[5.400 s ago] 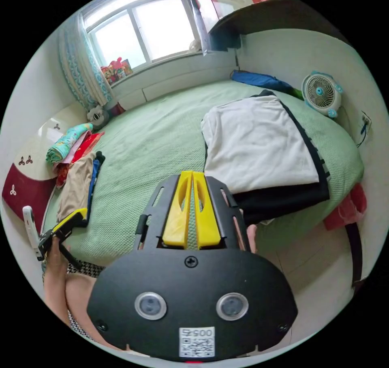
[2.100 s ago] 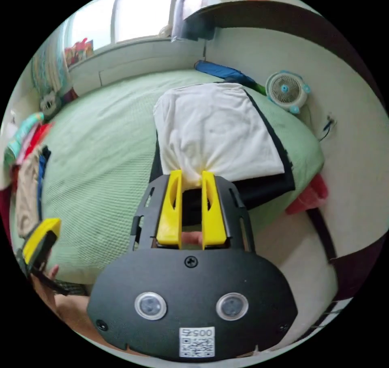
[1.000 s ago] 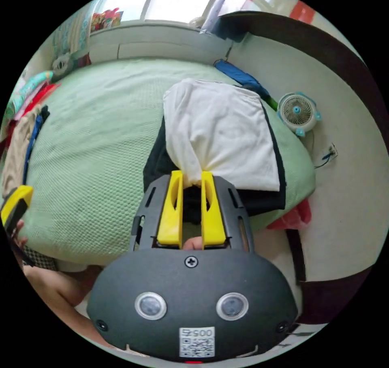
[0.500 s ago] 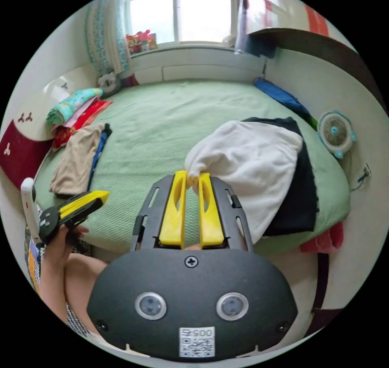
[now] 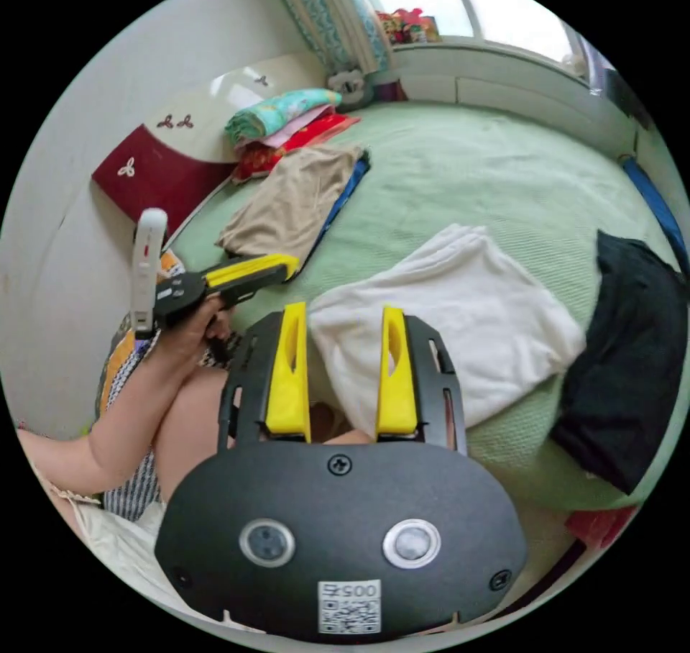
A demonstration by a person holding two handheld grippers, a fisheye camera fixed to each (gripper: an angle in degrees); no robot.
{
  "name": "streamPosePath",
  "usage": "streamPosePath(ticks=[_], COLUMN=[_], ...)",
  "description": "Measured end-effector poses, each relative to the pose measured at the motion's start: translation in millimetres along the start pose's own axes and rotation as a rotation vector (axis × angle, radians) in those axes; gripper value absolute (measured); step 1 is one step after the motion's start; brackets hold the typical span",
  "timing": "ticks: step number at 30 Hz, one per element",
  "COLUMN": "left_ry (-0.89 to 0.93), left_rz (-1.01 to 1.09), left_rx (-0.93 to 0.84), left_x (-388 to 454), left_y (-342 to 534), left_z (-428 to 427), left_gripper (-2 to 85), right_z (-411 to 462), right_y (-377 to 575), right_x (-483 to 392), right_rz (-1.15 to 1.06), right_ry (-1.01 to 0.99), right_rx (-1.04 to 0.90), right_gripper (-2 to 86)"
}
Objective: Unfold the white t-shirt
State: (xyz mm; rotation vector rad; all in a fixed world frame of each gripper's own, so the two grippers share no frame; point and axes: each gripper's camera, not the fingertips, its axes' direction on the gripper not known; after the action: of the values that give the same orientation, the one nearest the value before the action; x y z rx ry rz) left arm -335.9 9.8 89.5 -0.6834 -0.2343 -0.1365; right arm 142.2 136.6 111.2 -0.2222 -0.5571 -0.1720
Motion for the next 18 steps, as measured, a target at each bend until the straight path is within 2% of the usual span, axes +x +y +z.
streamPosePath(ticks=[5,9,11,13,15,18], left_ry=[0.258,0.27,0.188,0.139,0.169,0.261], left_rz=[0.061,0.131,0.193,0.227,0.211,0.121], left_rx=[-0.055,-0.205,-0.339,-0.357,-0.371,-0.342], left_x=[-1,16,30,37,35,25], left_y=[-9,-18,-22,-27,-32,-37], left_z=[20,51,74,77,75,71], left_gripper=[15.8,19.9,18.9,17.2,14.2,8.4], right_z=[-6,35,64,76,84,100], right_y=[-39,-55,-56,-59,-71,-100], right_x=[81,130,133,118,101,94], right_rz=[0.158,0.22,0.192,0.096,0.041,0.004], right_ry=[0.171,0.218,0.219,0.318,0.362,0.411], right_rx=[-0.035,-0.19,-0.293,-0.261,-0.197,-0.174], right_gripper=[17.3,16.7,15.6,12.2,4.0,0.5])
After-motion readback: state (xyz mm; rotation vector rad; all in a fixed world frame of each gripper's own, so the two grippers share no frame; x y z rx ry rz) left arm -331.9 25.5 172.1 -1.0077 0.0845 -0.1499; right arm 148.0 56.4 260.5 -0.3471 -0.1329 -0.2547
